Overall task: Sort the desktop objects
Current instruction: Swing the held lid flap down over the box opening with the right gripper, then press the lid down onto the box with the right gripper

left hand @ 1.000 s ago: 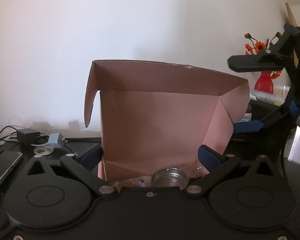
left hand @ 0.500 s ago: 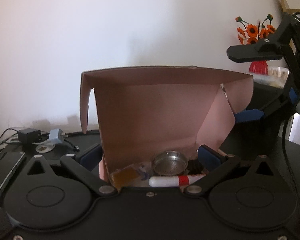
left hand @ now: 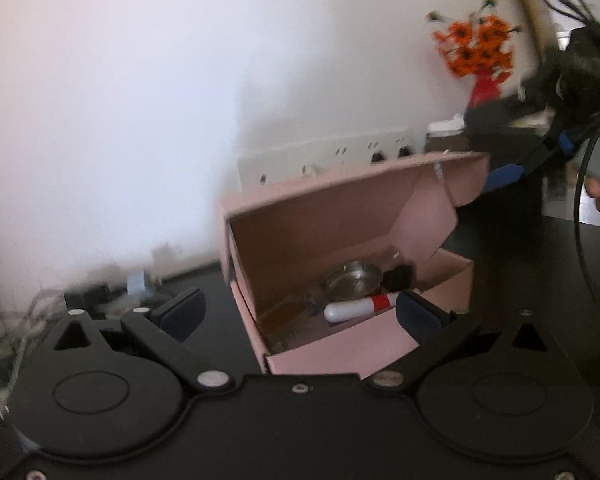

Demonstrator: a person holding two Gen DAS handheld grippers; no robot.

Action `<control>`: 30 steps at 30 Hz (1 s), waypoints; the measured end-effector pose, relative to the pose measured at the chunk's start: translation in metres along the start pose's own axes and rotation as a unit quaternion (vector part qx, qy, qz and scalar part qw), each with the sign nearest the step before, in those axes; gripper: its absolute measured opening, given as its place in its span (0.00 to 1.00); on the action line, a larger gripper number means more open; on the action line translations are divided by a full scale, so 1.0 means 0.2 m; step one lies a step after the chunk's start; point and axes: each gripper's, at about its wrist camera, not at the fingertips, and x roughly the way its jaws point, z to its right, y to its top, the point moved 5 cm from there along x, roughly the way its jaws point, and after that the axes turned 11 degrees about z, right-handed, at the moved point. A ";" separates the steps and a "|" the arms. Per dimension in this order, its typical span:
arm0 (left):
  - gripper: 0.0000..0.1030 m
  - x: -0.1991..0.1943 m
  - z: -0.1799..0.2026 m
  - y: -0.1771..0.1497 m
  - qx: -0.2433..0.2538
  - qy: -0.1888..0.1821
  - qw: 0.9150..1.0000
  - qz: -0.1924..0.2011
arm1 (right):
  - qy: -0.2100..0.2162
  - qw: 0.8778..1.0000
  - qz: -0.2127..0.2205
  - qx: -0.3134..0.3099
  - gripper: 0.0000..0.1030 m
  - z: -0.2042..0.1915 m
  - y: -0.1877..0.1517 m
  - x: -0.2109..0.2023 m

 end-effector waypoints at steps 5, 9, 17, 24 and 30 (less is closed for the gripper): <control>1.00 0.01 0.00 0.02 0.002 -0.031 0.999 0.013 | 0.003 0.990 -0.031 -0.134 0.99 -0.10 -0.08 -0.08; 1.00 0.05 0.03 0.01 -0.007 -0.047 0.999 0.013 | -0.014 0.979 -0.012 -0.202 0.99 -0.14 -0.11 -0.11; 1.00 0.03 0.04 0.01 -0.019 -0.054 0.998 0.015 | -0.040 0.954 -0.007 -0.296 0.98 -0.17 -0.15 -0.03; 1.00 0.02 0.06 -0.02 -0.023 -0.056 0.998 -0.001 | -0.054 0.938 -0.015 -0.342 0.85 -0.24 -0.18 0.05; 1.00 -0.01 0.08 -0.03 -0.023 -0.059 0.998 -0.005 | -0.067 0.933 -0.019 -0.354 0.72 -0.28 -0.21 0.04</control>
